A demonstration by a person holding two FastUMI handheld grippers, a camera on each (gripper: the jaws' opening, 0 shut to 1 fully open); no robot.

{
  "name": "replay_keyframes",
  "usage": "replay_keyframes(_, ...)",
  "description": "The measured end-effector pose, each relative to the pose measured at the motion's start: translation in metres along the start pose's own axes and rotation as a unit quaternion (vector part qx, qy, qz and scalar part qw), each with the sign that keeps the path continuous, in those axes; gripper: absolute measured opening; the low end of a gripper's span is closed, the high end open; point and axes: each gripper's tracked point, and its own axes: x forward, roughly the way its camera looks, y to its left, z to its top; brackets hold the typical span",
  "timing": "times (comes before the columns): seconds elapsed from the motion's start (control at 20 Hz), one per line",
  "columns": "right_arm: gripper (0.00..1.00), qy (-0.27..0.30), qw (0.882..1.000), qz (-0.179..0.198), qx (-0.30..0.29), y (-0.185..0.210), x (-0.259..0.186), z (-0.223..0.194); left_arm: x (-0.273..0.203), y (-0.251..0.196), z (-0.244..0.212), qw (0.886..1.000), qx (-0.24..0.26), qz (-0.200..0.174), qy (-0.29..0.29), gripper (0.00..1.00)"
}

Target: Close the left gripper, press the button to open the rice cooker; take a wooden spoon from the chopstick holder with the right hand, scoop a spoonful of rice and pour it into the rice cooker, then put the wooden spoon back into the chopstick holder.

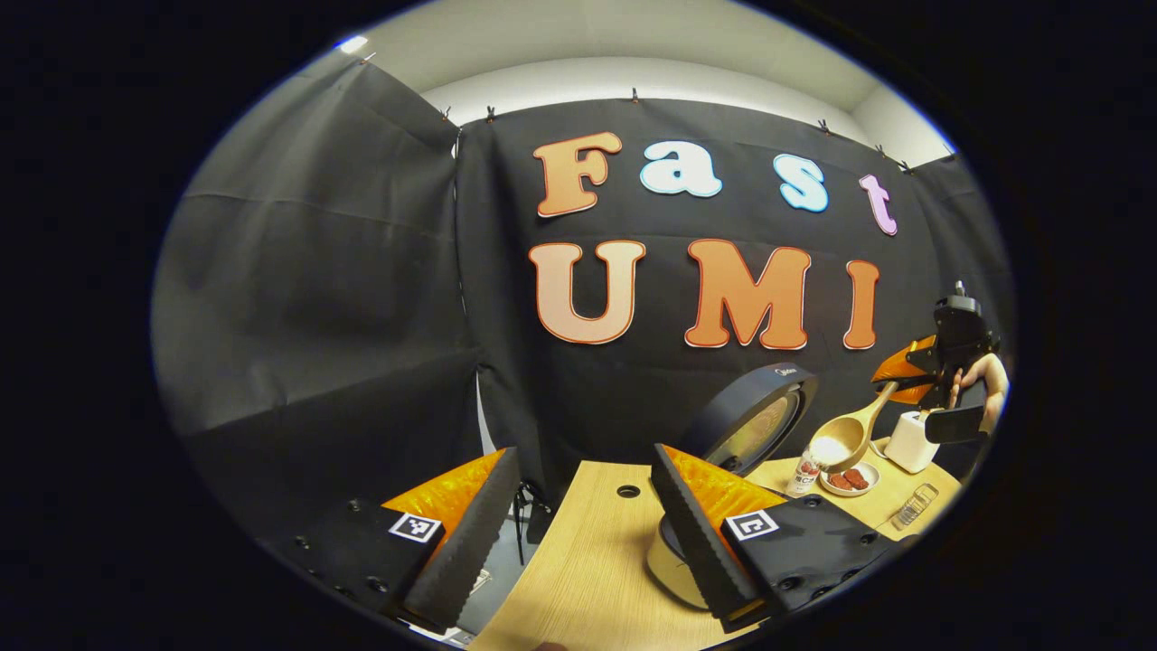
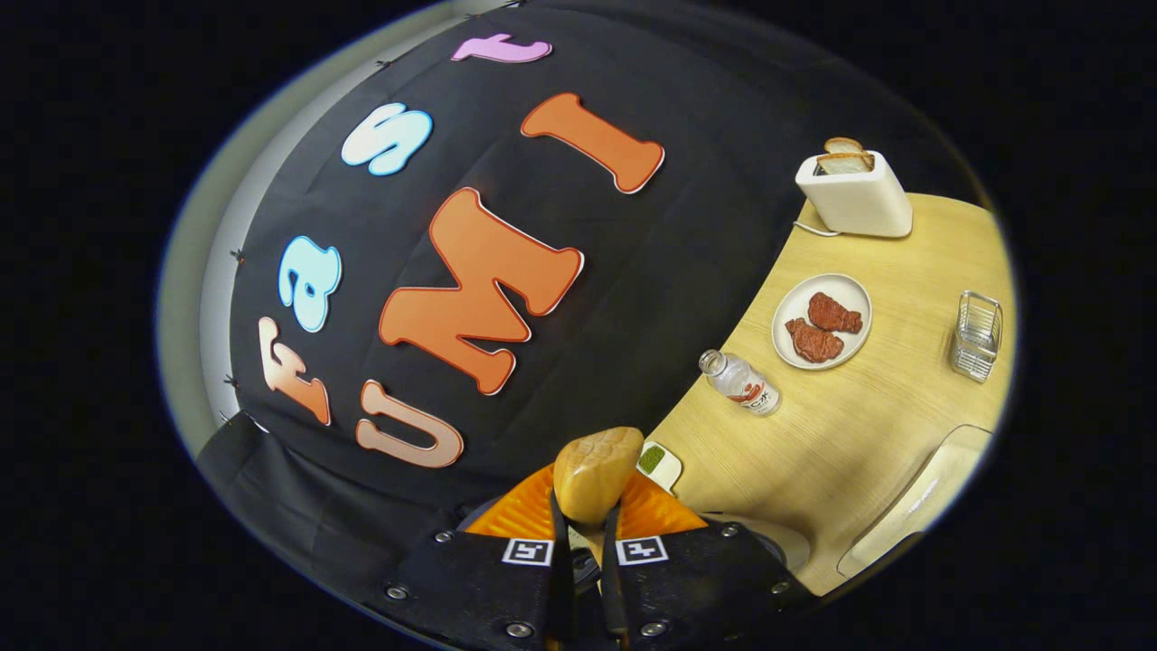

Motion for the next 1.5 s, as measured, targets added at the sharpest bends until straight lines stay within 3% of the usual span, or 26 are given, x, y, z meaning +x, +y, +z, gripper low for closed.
replay_keyframes(0.75, 0.11, -0.017, 0.994, 0.007, -0.11, 0.027, 0.001, -0.003, 0.001, 0.01, 0.0, 1.0, 0.003, 0.006, -0.004, 0.98)
replay_keyframes(1.1, 0.11, -0.036, 0.981, 0.016, -0.188, 0.039, 0.002, -0.005, 0.004, 0.013, -0.005, 1.0, 0.001, 0.008, 0.0, 1.0)
replay_keyframes(1.25, 0.11, -0.037, 0.976, 0.02, -0.213, 0.043, 0.002, -0.008, 0.006, 0.012, -0.006, 1.0, 0.003, 0.009, 0.0, 0.95)
replay_keyframes(1.5, 0.11, -0.039, 0.965, 0.031, -0.256, 0.051, 0.001, -0.014, 0.009, 0.01, -0.008, 1.0, 0.001, 0.007, 0.004, 0.95)
